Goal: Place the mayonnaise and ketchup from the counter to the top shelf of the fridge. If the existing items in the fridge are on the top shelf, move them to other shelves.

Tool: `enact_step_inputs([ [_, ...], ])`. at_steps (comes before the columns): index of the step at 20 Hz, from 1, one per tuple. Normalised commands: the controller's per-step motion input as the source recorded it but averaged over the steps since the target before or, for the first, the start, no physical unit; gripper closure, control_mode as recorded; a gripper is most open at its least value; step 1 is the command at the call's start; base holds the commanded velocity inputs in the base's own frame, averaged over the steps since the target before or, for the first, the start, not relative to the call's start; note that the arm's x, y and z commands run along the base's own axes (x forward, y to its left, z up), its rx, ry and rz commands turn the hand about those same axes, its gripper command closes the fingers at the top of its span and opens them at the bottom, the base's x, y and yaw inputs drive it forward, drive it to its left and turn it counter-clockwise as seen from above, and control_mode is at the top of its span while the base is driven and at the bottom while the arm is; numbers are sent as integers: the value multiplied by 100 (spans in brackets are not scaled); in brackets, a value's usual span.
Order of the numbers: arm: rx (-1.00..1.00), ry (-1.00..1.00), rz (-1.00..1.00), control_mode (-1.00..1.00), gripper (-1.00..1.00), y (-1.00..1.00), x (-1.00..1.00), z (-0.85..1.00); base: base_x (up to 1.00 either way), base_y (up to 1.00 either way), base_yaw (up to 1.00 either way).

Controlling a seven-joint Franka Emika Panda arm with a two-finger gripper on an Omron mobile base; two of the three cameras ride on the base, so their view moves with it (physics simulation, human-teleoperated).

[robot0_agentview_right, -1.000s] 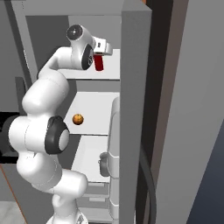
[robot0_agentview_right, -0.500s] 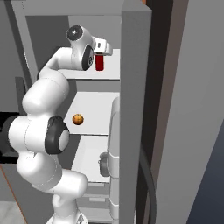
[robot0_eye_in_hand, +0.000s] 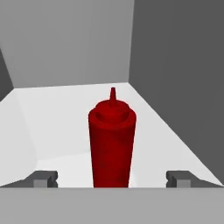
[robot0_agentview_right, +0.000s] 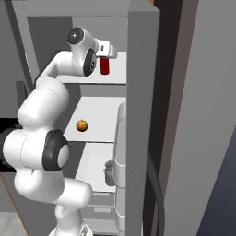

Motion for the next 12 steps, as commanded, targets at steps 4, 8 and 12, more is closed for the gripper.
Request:
enact_step_inputs([
  [4, 0, -19, 0, -100, -100, 0, -100, 0, 0, 0, 0],
  [8, 0, -31, 0, -100, -100, 1, -100, -2, 0, 0, 0],
  [12, 0, -16, 0, -100, -100, 20, -100, 17, 0, 0, 0],
])
